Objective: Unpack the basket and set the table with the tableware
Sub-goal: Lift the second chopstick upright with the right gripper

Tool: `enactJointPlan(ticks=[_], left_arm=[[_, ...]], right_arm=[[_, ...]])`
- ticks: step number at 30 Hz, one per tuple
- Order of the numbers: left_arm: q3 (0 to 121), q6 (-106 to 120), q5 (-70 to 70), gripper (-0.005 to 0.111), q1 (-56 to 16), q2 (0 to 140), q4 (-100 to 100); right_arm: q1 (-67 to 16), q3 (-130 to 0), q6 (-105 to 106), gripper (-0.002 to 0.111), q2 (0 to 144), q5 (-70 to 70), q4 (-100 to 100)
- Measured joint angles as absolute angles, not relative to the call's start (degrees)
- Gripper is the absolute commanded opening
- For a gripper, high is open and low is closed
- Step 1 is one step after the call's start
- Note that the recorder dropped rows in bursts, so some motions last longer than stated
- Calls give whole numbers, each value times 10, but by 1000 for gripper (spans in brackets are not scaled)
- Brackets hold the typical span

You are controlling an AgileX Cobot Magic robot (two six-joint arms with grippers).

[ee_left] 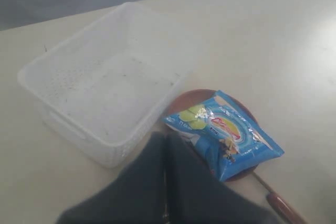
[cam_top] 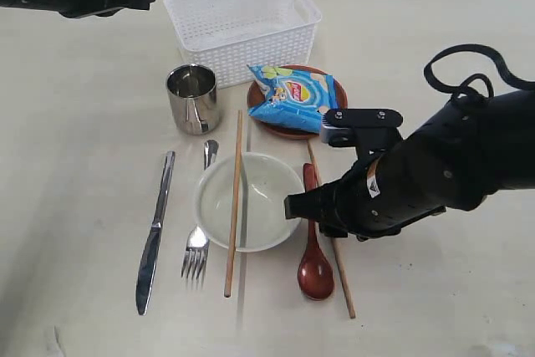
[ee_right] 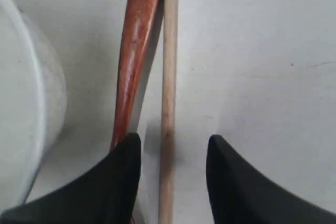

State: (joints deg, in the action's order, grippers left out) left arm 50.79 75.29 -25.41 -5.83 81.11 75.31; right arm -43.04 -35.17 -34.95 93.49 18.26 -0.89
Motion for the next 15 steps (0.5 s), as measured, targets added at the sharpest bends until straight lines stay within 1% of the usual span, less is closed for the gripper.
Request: enactJointPlan(ticks=[2,8,10,12,15], left_arm=[[508,753,-254,0,-58,811,753],[508,753,-254,0,-58,811,753],[508,753,-254,0,-58,811,753],[508,753,-254,0,-58,811,753],[508,753,-254,0,-58,811,753]], right_arm=[[-430,-352,-349,29,943,183,-9],[-430,-355,-349,29,960,181,-9],[-430,-357,-353,27,963,181,-6],[-430,-358,-365,23,964,180,-6],[-430,-358,-388,11,965,180,-6]])
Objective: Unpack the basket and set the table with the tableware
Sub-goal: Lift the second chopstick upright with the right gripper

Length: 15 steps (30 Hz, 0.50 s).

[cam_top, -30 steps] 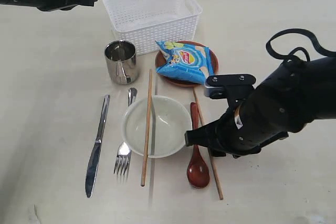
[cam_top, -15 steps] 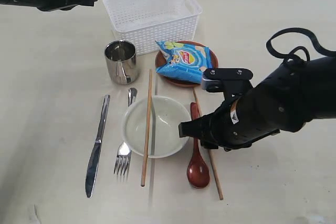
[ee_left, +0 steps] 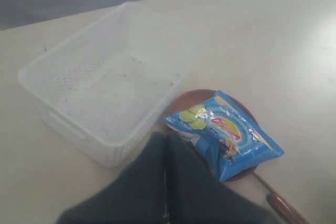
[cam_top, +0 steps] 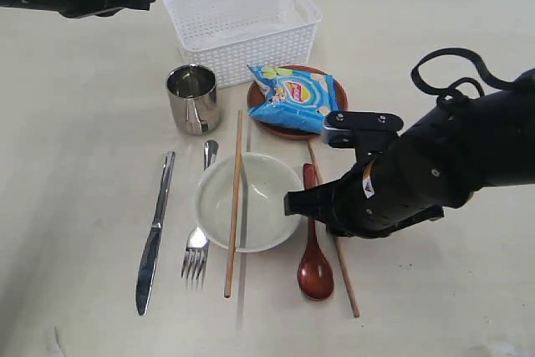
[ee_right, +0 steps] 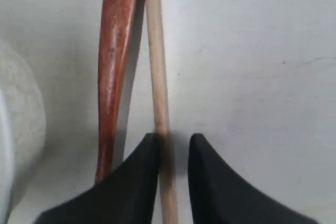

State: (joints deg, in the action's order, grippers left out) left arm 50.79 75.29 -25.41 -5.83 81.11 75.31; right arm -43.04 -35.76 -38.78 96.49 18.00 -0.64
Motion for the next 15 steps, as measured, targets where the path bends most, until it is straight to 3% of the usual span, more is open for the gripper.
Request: enactJointPlan(ticks=[3,11,15], left_arm=[[508,753,-254,0,-58,811,753],[508,753,-254,0,-58,811,753],[508,753,-254,0,-58,811,753]], right_arm=[[-430,-358,-417,-1,966,176,-6],[-430,-358,-470,-1,963,182,-6],[-430,-353,-474,-1,898,271,-10]])
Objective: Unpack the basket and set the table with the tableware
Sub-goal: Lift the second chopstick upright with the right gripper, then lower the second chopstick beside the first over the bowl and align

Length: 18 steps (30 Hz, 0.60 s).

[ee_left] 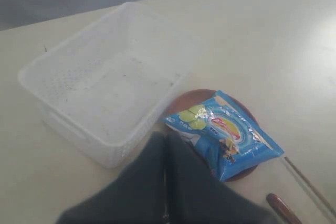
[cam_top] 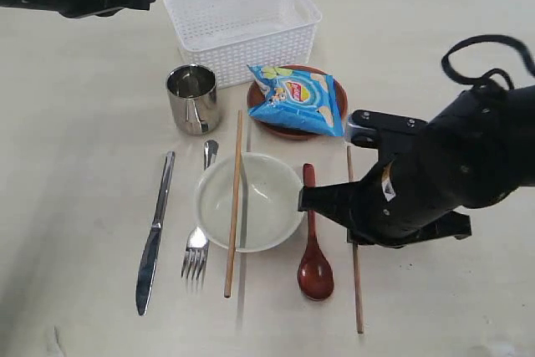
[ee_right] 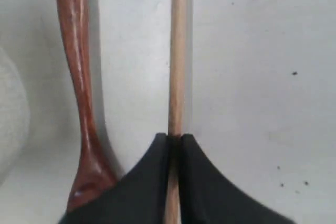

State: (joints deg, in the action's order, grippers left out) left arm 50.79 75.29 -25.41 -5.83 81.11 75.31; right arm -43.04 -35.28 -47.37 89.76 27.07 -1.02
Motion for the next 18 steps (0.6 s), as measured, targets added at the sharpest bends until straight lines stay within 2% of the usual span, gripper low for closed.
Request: enactJointPlan(ticks=[7,12,18], left_arm=[[508,753,-254,0,-58,811,753],[508,753,-254,0,-58,811,753],[508,753,-254,0,-58,811,753]], right_arm=[[-447,-409,-473,-1,780,382,-8],[-488,-465,-488,-1,791,378,0],[-518,-522,-498,-1,869,378,7]])
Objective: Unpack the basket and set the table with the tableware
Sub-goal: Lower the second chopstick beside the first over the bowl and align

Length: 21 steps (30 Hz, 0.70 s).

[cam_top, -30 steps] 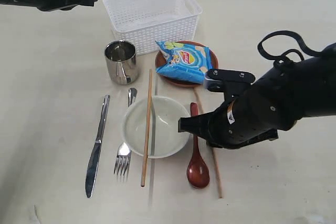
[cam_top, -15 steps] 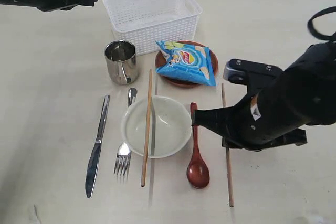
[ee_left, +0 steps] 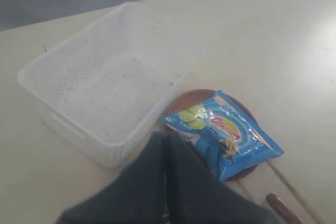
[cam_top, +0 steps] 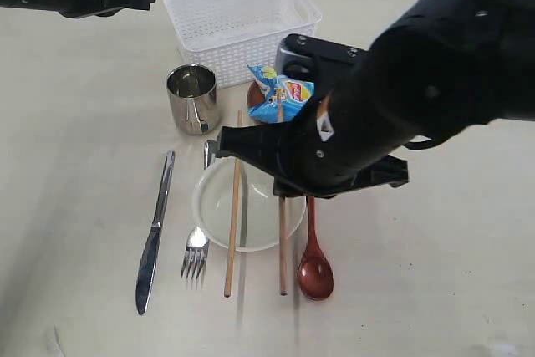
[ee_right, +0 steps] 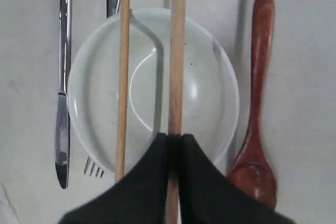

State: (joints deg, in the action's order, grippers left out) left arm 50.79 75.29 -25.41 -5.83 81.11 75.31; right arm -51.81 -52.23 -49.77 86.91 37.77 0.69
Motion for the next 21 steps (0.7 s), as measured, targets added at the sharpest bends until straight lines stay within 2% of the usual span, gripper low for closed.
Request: enactJointPlan(ticks=[7,21], left_arm=[[508,753,-254,0,-58,811,753],[508,757,-254,0,-58,811,753]], right_arm=[[-522,-563,-499,-1,947,365,16],[-522,-571,-501,0,961,336,30]])
